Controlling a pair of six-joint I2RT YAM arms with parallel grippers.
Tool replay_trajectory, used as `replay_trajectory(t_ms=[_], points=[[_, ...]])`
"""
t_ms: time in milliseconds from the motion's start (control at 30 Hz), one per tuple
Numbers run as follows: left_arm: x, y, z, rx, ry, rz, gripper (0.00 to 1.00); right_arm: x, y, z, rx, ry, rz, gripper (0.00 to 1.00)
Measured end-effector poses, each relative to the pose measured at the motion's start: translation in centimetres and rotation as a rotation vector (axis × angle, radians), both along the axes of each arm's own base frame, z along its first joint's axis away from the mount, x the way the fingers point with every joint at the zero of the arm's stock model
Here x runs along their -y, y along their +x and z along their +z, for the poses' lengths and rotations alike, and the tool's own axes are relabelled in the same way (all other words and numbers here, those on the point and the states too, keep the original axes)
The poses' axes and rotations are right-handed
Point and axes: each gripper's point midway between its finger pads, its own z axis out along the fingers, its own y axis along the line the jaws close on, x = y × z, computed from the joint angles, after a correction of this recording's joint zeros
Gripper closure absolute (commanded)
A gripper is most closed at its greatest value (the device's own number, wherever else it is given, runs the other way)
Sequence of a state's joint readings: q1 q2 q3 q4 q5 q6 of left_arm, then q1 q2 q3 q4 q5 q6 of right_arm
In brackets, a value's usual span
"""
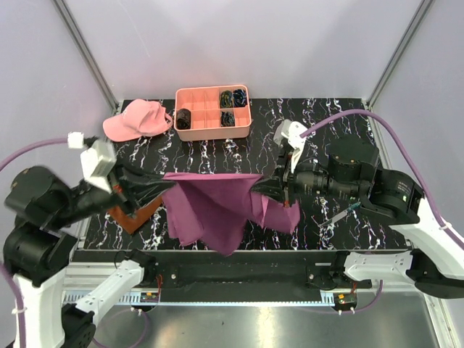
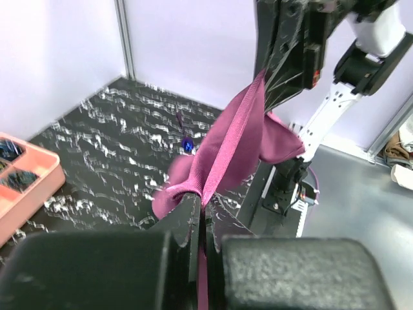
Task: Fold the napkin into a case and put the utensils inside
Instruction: Flatten out the crumpled napkin at the center of the board.
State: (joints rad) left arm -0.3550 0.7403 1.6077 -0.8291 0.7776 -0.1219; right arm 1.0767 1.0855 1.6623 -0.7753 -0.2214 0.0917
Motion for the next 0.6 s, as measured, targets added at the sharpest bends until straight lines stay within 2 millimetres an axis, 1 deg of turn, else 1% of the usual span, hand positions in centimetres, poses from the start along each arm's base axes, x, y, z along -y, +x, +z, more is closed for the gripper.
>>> replay_trajectory(t_ms=[67,100,167,233,300,333,367,400,500,600], points=[[0.4,1.4,-0.9,-0.053,0.022,0.013,1.00,0.6,1.4,-0.3,0.022,-0.018,-0.083,1.00],[0.6,2.8,-1.5,-0.091,0.037,0.030,1.00,1.0,2.3,-0.5,0.038,-0.030,-0.137,1.00],[1.3,6.4,-3.5,-0.198,0.084,0.079,1.00,2.0,4.4,-1.5,0.063,-0.074,-0.252,1.00],[2.0,10.1,-5.9,-0.299,0.133,0.124,1.00,3.0,6.5,-2.9,0.063,-0.126,-0.340,1.00],[3.3,13.8,-8.7,-0.405,0.183,0.139,1.00,4.6,10.5,-4.5,0.046,-0.172,-0.449,1.00],[3.9,15.7,-10.3,-0.454,0.207,0.142,1.00,5.5,12.9,-5.9,0.025,-0.199,-0.504,1.00],[4.5,17.2,-11.8,-0.496,0.227,0.141,1.00,6.2,14.8,-7.5,0.002,-0.234,-0.544,1.00],[5.0,19.1,-13.6,-0.541,0.250,0.152,1.00,6.9,16.8,-10.0,-0.033,-0.288,-0.583,1.00],[5.7,24.0,-20.3,-0.696,0.343,0.214,1.00,7.8,20.9,-16.3,-0.164,-0.421,-0.623,1.00],[5.9,27.7,-26.1,-0.815,0.433,0.274,1.00,7.9,24.3,-20.9,-0.267,-0.472,-0.626,1.00]])
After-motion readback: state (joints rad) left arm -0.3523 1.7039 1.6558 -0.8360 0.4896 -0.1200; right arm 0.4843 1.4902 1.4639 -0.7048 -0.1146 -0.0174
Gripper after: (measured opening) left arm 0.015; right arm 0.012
